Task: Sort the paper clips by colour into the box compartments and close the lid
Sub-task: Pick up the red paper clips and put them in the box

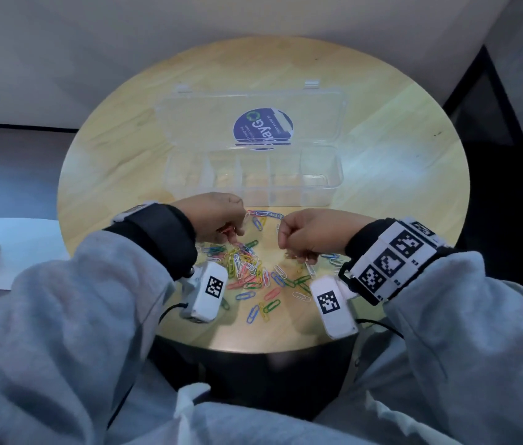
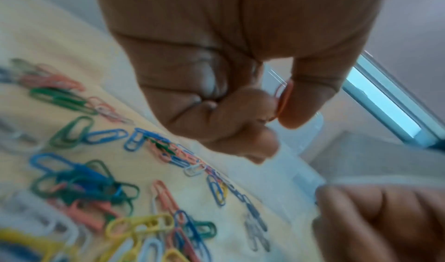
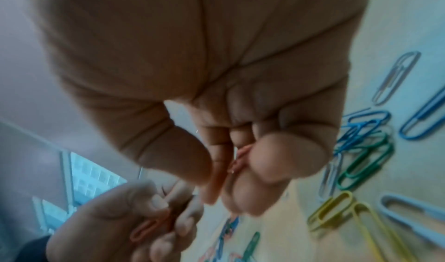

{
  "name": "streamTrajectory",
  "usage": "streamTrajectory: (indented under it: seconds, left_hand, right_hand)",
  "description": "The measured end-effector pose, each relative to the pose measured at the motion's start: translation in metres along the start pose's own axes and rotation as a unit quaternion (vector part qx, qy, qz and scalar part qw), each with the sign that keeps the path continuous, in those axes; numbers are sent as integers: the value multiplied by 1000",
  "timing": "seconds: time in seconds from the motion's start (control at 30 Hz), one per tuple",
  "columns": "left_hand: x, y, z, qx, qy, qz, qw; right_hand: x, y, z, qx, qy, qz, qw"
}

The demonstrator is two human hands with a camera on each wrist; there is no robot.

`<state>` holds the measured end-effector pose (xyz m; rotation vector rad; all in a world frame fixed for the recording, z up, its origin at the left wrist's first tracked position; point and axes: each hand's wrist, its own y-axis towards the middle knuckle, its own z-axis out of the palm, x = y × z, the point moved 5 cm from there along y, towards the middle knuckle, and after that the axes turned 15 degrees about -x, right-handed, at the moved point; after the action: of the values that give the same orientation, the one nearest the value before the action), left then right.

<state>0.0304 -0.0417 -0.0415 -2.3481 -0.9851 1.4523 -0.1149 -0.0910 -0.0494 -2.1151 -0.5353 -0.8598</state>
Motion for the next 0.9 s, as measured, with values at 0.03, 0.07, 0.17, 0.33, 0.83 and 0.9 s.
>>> streamTrajectory:
  seconds: [0.03,0.07,0.17,0.33,0.83,0.9]
  left_hand:
    - [2,-2,0,11,-29,-12,999]
    - [3,-5,1,24,-47,-18,998]
    - [9,-11,7,51,-41,-16,998]
    - [16,-14,15,73,197,38,977]
    - [11,-13,36,41,448,170,877]
    - [10,-14,36,39,451,171,875]
  right_hand:
    - [1,-2,2,0,-65,-23,998]
    - [3,-4,4,-1,-133,-44,990]
    - [9,-10,11,-19,-254,-78,964]
    - [11,-11,23,-18,-289,-104,952]
    - [7,-7,41,-10,-376,-142,916]
    - [5,-4,36,-5,-351,-129,928]
